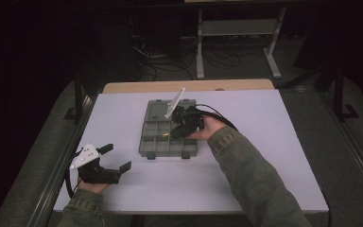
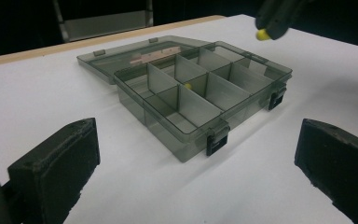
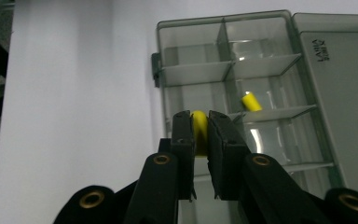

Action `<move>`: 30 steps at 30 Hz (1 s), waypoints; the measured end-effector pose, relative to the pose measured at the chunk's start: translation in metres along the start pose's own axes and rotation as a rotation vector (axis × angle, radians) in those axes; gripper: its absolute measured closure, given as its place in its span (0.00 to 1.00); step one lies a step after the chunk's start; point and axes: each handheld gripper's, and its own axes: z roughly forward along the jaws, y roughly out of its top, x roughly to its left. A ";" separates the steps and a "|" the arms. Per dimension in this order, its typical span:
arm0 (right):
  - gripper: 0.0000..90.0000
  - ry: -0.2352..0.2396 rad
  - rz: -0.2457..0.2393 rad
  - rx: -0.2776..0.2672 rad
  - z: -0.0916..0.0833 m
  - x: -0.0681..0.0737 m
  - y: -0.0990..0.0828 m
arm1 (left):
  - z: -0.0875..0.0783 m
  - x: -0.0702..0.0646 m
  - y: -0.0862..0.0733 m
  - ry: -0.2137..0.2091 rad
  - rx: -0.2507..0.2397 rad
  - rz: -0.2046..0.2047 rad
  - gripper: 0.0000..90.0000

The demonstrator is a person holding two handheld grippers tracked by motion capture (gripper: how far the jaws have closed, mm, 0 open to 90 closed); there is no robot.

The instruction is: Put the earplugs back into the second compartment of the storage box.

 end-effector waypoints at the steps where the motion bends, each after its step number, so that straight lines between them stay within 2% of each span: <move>1: 0.89 -0.001 0.000 -0.003 0.001 -0.003 0.001 | 0.000 0.000 0.000 -0.001 0.001 0.001 0.00; 7: 0.89 -0.009 0.031 -0.011 0.012 -0.020 0.008 | 0.000 0.000 0.000 -0.003 0.000 0.002 0.00; 12: 0.89 -0.015 0.068 -0.025 0.022 -0.036 0.008 | 0.000 0.000 0.000 -0.007 -0.002 0.001 0.00; 19: 0.89 -0.029 0.092 -0.049 0.028 -0.049 0.010 | 0.001 0.000 0.000 -0.011 -0.003 0.001 0.00; 27: 0.89 -0.036 0.124 -0.107 0.040 -0.059 0.012 | 0.001 0.000 0.000 -0.014 -0.004 -0.001 0.00; 30: 0.89 -0.041 0.133 -0.106 0.046 -0.063 0.012 | 0.001 0.000 0.000 -0.015 -0.005 -0.001 0.00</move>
